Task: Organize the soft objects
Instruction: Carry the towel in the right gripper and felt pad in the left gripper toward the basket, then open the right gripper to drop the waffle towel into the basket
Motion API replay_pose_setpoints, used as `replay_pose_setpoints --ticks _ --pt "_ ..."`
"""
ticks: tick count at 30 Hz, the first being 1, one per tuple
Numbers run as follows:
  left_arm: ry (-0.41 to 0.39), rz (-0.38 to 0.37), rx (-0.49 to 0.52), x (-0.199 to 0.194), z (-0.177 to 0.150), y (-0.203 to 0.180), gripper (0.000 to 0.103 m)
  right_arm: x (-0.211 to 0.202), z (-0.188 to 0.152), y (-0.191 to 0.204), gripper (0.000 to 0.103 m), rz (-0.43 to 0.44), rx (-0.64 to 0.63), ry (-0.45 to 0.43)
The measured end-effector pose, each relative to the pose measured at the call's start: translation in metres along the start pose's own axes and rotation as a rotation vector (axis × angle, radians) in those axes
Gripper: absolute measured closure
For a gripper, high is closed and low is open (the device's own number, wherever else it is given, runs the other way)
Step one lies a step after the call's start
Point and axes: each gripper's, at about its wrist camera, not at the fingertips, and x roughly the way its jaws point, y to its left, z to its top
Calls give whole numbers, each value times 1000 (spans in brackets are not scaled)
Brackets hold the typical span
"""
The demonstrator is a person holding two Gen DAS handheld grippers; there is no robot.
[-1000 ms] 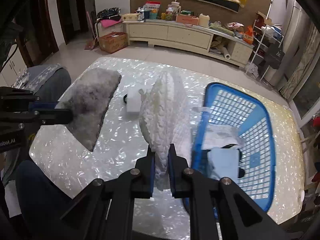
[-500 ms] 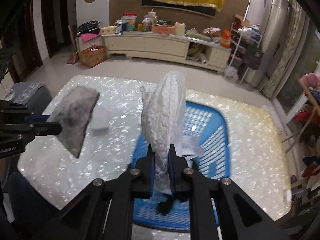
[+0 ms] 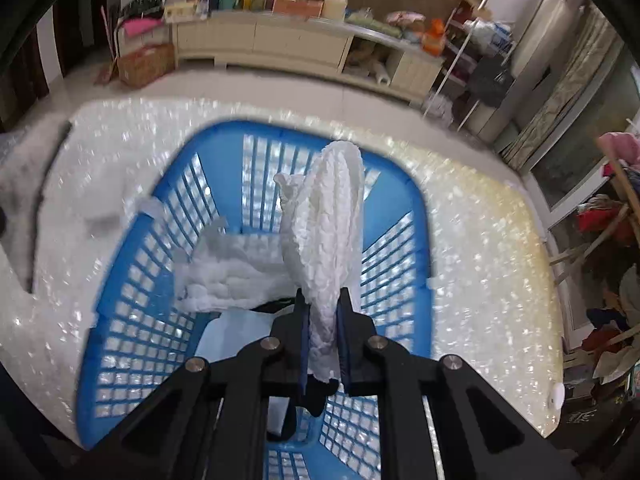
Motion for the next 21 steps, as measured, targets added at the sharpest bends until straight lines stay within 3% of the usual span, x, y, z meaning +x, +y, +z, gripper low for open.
replay_pose_setpoints --ticks 5,15,18,20,21 --pt "23 -1 -16 16 1 8 92 30 10 14 91 86 -20 103" --pt "31 -18 -37 22 -4 12 92 49 33 23 86 195 -13 204" --pt "29 -14 -42 18 -5 12 92 47 38 24 74 216 -15 200" --pt "23 -14 -42 13 -6 10 92 39 35 24 55 224 -8 192" --pt "20 -13 -42 11 -6 8 92 34 33 25 51 232 1 189"
